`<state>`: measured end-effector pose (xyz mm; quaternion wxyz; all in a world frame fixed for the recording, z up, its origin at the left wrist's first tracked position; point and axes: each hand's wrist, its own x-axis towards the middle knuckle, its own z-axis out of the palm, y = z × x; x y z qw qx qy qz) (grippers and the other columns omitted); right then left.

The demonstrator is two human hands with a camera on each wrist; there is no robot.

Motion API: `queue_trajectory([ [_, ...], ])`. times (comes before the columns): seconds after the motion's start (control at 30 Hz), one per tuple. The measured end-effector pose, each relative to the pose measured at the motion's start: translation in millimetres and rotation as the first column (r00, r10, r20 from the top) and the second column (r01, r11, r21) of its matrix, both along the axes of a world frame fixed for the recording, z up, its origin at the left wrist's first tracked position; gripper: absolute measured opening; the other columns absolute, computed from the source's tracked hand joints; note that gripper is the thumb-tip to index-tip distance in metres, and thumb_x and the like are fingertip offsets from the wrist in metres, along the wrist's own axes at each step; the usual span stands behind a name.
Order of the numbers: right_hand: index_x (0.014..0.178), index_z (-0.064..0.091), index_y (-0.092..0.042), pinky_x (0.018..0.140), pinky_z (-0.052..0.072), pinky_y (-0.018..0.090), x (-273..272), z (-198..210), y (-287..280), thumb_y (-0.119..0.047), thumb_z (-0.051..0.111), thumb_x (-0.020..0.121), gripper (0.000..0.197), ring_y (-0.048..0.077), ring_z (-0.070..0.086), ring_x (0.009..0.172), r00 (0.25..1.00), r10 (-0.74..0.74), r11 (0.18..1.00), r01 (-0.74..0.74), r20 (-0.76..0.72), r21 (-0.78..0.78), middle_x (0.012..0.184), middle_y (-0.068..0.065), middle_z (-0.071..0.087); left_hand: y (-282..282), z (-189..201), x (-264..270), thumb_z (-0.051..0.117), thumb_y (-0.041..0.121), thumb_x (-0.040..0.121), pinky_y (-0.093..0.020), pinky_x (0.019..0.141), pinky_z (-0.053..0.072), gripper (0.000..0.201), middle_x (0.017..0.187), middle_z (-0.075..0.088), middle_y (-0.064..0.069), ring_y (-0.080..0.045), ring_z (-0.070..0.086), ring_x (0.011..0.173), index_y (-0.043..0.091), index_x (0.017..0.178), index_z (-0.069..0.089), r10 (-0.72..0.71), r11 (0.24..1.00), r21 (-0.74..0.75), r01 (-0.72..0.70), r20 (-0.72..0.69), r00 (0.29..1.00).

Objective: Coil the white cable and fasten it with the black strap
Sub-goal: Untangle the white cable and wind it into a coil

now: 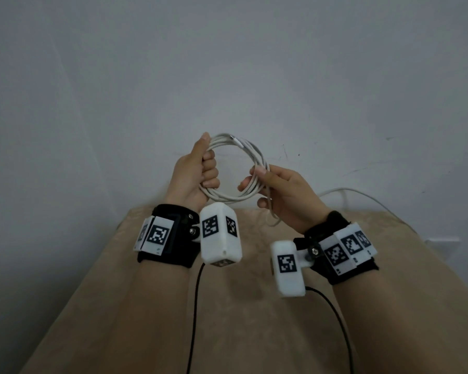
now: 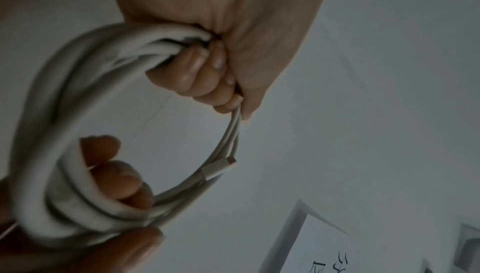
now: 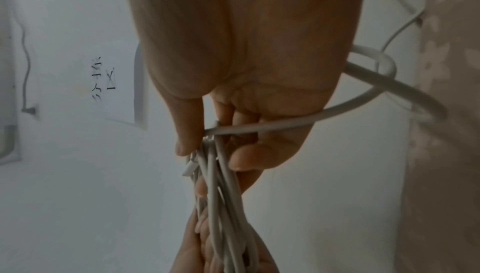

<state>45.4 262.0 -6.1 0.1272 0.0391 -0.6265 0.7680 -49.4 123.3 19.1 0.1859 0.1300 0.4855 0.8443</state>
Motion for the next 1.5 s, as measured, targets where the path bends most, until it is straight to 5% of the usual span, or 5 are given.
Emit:
queue_trajectory([
  [0.4, 0.087, 0.059, -0.011, 0.045, 0.036, 0.02, -0.6, -2.9, 12.8, -0.023, 0.045, 0.099, 0.022, 0.017, 0.063, 0.062, 0.995, -0.066, 0.994, 0.058, 0.078, 0.095, 0.066, 0.0, 0.06, -12.7, -9.4, -7.9, 0.048, 0.034, 0.095, -0.028, 0.061, 0.058, 0.04, 0.054, 0.055, -0.004, -0.017, 0.058, 0.05, 0.008, 0.068, 0.057, -0.183, 0.943, -0.287, 0.166, -0.033, 0.982],
  [0.77, 0.083, 0.058, -0.009, 0.043, 0.026, 0.021, 1.7, -5.9, 17.3, -0.02, 0.041, 0.1, 0.026, 0.011, 0.048, 0.046, 0.96, 0.111, 0.946, -0.181, 0.256, 0.27, 0.055, -0.001, 0.05, -11.1, -10.3, -1.1, 0.044, 0.058, 0.09, -0.026, 0.049, 0.034, 0.058, 0.045, 0.042, 0.001, -0.012, 0.039, 0.038, 0.008, 0.071, 0.066, -0.508, 0.677, -0.654, 0.338, -0.084, 0.857],
  [1.0, 0.081, 0.06, -0.008, 0.039, 0.025, 0.018, 2.8, -4.0, 17.0, -0.02, 0.043, 0.099, 0.027, 0.01, 0.045, 0.043, 0.942, 0.152, 0.907, -0.254, 0.301, 0.337, 0.054, -0.001, 0.047, -5.2, -11.6, 12.0, 0.059, 0.042, 0.084, -0.014, 0.038, 0.029, 0.035, 0.042, 0.044, 0.008, -0.004, 0.033, 0.035, 0.015, 0.062, 0.063, -0.635, 0.585, -0.743, 0.324, -0.171, 0.753],
  [1.2, 0.09, 0.067, -0.006, 0.044, 0.035, 0.019, 3.8, -0.4, 15.7, -0.026, 0.043, 0.1, 0.033, 0.011, 0.055, 0.049, 0.981, 0.044, 0.926, -0.112, 0.191, 0.36, 0.061, 0.003, 0.063, -6.3, -11.9, 8.6, 0.054, 0.037, 0.088, -0.012, 0.033, 0.017, 0.035, 0.042, 0.032, 0.009, -0.001, 0.022, 0.031, 0.012, 0.065, 0.049, -0.557, 0.714, -0.601, 0.358, -0.178, 0.811],
  [1.5, 0.097, 0.067, -0.017, 0.09, 0.047, 0.028, -9.6, -14.1, 33.5, -0.004, 0.049, 0.093, 0.022, 0.014, 0.063, 0.102, 0.873, -0.47, 0.797, 0.484, -0.134, 0.361, 0.102, 0.0, 0.071, -18.9, -3.1, -1.8, 0.046, 0.042, 0.096, -0.014, 0.034, 0.021, 0.041, 0.042, 0.026, 0.01, -0.002, 0.02, 0.03, 0.018, 0.064, 0.039, -0.308, 0.904, -0.356, 0.237, -0.159, 0.938],
])
